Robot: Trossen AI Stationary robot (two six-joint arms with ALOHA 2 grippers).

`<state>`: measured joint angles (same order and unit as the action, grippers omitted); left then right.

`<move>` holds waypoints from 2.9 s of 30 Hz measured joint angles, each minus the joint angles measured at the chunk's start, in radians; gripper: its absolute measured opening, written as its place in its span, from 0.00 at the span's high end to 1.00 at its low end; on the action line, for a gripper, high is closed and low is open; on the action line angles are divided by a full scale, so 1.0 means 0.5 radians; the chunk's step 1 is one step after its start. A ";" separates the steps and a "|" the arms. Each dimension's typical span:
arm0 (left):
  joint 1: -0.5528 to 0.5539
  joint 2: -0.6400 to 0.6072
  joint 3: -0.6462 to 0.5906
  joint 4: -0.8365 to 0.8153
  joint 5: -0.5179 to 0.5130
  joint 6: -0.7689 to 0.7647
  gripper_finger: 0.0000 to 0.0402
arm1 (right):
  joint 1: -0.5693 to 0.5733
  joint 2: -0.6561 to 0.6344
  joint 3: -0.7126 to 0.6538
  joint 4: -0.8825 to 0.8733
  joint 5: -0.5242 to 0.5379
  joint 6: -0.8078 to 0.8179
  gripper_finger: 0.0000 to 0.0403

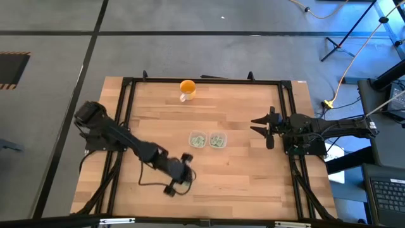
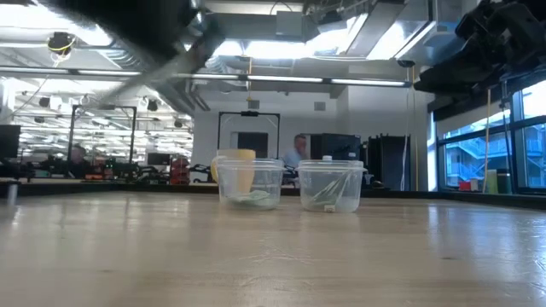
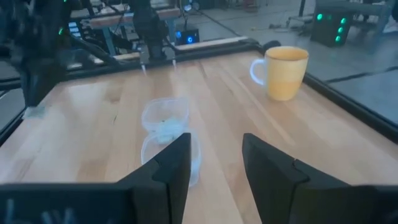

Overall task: Pick and place items into bin
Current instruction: Put the stevia packet into the left transparent bin, then return to Home Position

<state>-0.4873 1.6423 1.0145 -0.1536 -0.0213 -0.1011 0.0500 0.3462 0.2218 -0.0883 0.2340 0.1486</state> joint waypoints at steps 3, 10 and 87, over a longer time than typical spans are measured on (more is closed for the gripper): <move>0.119 -0.130 0.008 -0.003 -0.356 0.082 1.00 | -0.001 0.001 0.000 0.025 0.001 -0.002 0.63; 0.481 -0.211 0.008 -0.049 -0.564 0.090 1.00 | -0.001 0.000 0.000 0.034 0.001 -0.041 0.63; 1.115 -1.206 -0.789 0.414 -0.368 0.203 0.77 | -0.001 -0.482 0.002 -0.202 0.049 -0.165 0.63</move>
<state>0.0701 1.0392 0.6198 0.0534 -0.2052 0.0006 0.0498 0.1053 0.2226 -0.1895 0.2583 0.0662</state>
